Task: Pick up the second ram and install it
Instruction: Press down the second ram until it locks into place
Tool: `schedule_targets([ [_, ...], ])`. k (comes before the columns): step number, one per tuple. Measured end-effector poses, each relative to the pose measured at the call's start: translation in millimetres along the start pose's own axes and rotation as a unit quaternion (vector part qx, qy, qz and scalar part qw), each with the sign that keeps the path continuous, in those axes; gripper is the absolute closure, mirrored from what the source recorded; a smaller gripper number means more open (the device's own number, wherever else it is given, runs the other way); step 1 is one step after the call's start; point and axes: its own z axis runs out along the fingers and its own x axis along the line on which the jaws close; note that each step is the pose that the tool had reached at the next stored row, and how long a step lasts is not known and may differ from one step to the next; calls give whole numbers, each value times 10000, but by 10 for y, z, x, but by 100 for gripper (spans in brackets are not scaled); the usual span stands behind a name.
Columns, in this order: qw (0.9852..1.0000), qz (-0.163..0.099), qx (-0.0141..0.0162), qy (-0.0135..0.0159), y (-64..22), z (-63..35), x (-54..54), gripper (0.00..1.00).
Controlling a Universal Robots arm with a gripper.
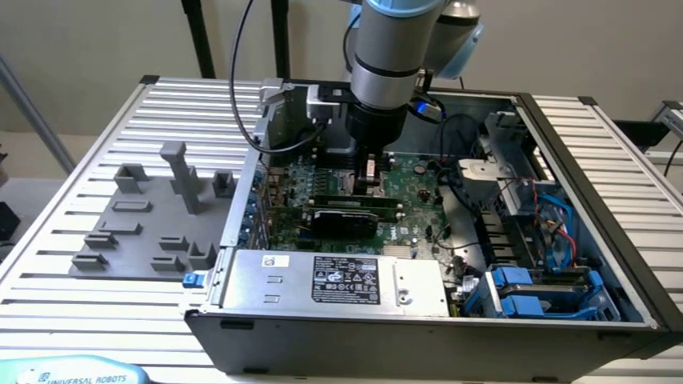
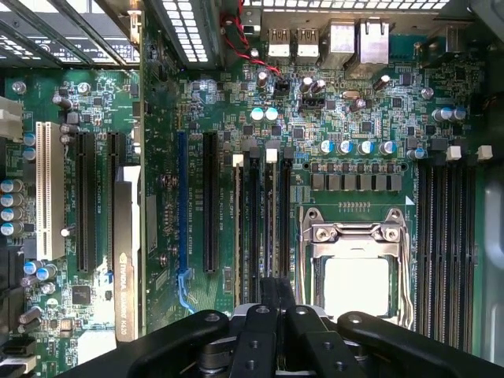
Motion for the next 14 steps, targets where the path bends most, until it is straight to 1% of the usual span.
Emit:
schedule_targets([
  [6, 10000, 0, -1, 1, 0, 0, 0, 89],
  [11, 10000, 0, 4, 1, -2, 64, 1, 89],
  [12, 10000, 0, 6, 1, -2, 70, 1, 89],
  [14, 10000, 0, 21, 1, 0, 80, 1, 89],
])
